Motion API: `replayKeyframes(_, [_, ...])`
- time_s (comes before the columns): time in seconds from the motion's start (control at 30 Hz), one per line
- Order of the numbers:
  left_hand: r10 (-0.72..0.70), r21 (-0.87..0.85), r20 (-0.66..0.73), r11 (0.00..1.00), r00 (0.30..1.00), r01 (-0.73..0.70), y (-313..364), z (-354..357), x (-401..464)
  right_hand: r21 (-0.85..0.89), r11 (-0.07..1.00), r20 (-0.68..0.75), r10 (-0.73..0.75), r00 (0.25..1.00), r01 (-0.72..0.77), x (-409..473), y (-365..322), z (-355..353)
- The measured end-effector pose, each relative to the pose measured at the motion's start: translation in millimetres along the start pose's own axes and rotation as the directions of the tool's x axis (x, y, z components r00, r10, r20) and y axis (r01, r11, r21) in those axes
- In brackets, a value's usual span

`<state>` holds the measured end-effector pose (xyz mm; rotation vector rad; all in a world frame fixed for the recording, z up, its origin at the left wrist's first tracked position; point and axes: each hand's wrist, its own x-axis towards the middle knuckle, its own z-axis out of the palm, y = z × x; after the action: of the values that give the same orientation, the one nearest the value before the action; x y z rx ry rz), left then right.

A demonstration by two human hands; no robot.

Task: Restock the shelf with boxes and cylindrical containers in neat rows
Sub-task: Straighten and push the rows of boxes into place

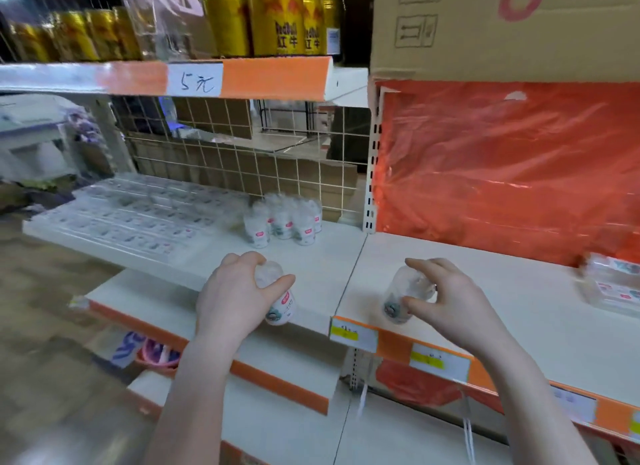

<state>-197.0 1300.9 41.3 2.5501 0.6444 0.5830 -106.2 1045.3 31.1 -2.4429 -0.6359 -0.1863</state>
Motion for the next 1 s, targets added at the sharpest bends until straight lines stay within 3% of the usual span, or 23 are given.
replayKeyframes(0.6, [-0.047,0.119,0.083,0.992,0.995,0.037,-101.1,0.8,162.6,-0.052,0.997,0.038,-0.057,0.998,0.059,172.1,-84.8,132.5])
replayKeyframes(1.0, [0.073,0.098,0.221,0.991,0.972,-0.096,-137.9,19.2,223.4,-0.183,0.983,0.126,-0.002,0.992,0.025,222.3,-125.2,182.1])
